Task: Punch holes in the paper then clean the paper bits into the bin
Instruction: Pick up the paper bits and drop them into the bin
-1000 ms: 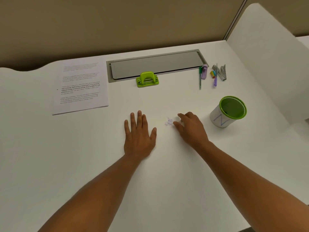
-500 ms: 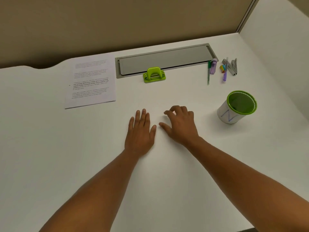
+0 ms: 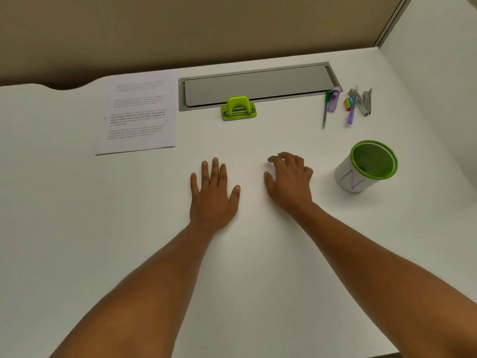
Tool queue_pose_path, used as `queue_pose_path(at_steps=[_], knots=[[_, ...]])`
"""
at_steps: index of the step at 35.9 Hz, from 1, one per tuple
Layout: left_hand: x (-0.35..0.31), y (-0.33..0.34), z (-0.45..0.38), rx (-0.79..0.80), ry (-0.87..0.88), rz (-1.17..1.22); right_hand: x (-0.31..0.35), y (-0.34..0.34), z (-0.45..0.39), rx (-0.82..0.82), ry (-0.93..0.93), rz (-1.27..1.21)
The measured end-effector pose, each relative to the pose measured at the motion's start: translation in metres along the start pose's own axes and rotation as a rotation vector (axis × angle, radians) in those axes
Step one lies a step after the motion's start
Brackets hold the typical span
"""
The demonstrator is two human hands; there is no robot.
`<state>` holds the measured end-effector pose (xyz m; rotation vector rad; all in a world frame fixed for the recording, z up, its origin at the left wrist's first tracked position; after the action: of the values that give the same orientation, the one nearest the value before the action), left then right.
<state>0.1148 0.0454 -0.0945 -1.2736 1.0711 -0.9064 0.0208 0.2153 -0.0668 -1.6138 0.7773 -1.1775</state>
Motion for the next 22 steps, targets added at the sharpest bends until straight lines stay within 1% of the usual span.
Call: queue_pose_path(at_steps=[3, 6, 10, 12, 16, 22], knots=[[0.000, 0.001, 0.001, -0.011, 0.006, -0.009, 0.002, -0.001, 0.004, 0.011, -0.115, 0.005], [0.000, 0.000, 0.002, -0.024, 0.010, -0.025, -0.003, -0.006, 0.006, 0.000, -0.155, -0.004], [-0.001, 0.000, 0.002, -0.038, 0.009, -0.045, -0.014, -0.011, 0.005, 0.126, -0.151, -0.054], [-0.001, -0.001, 0.003, -0.042, 0.012, -0.055, -0.015, -0.011, 0.003, 0.148, -0.171, -0.063], [-0.002, -0.001, 0.002, -0.025, 0.016, -0.058, -0.010, -0.008, -0.001, 0.107, -0.245, -0.040], [-0.002, 0.000, 0.002, -0.018, 0.012, -0.051, -0.004, -0.005, -0.002, 0.000, -0.333, -0.025]])
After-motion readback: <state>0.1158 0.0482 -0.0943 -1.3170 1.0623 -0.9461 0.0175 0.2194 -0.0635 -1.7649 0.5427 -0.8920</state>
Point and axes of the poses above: each hand's wrist, its own z-axis away from the middle knuckle, its own y-axis out of the palm, x = y × z, the point moved 4 cm from there along -z, towards the middle knuckle, and after that the axes turned 3 degrees about -x, right-handed, at the moved point
